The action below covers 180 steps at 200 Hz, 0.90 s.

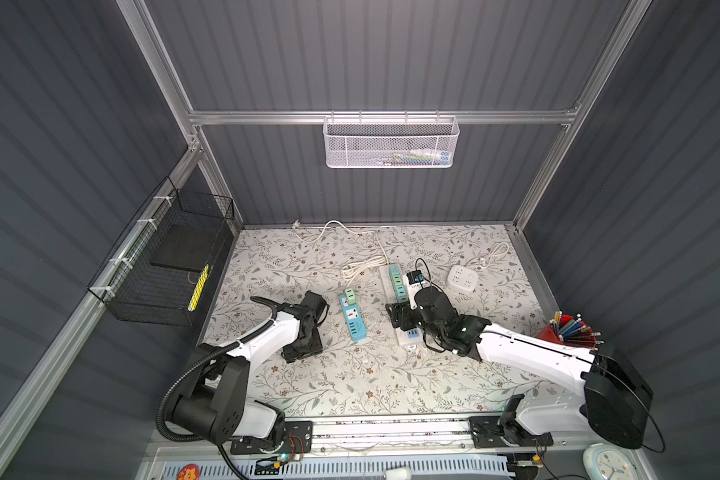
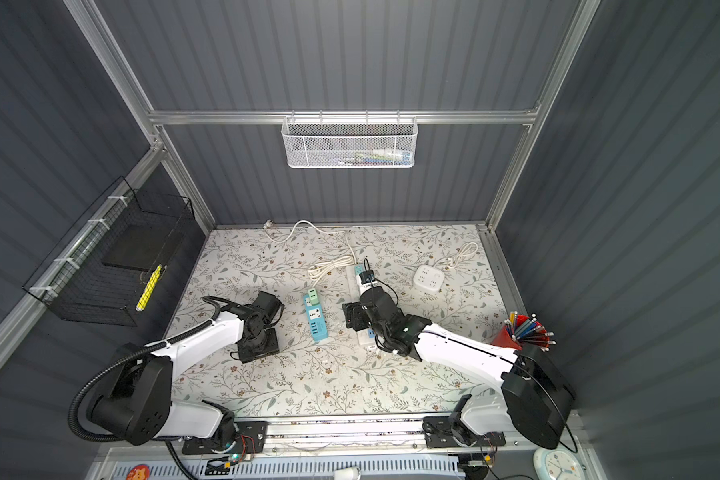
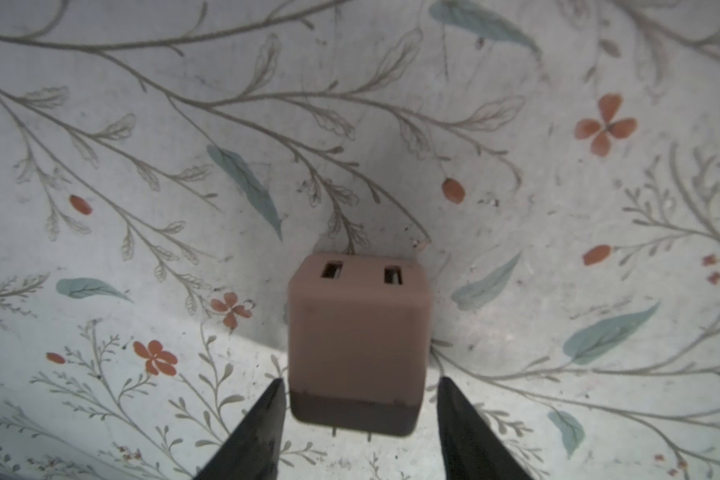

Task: Insert the plug
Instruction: 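Lower the left gripper onto the loose pink adapter and grasp it, then lift the pink adapter with the left gripper toward the right gripper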

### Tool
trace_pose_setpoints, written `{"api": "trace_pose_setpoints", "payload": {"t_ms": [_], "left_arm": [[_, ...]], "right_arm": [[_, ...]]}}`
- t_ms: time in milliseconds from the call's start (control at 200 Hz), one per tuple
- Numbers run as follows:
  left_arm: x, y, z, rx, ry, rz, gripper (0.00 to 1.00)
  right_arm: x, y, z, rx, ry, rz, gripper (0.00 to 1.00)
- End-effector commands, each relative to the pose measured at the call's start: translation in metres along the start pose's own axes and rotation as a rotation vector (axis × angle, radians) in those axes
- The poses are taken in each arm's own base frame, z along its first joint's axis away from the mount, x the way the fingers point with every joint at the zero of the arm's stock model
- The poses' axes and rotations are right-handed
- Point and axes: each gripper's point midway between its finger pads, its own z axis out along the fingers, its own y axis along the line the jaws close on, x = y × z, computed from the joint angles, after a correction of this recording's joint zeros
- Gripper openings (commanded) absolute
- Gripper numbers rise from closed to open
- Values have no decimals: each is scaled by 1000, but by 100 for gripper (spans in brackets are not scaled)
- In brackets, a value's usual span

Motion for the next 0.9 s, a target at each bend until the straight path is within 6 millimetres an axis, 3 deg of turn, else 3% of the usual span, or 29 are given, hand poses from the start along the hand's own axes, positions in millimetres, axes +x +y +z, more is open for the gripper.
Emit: {"api": "trace_pose_setpoints", "payload": {"t_ms": [0,290,580,896], "left_arm": [[-7,-3,2,4,-28,24,48],[-27,-26,-15,56,-97,132,35],[-35,-66,-26,183,-116,261,32],[-44,-99,-57,311,-204,344,29]], "right_arm": [[-6,-4,-5,13,-24,13,79],[-7,-7,-9,29,-26,10,79],[0,-4,-1,13,6,25,79],[0,-1,3,-20,42,53,79]]}}
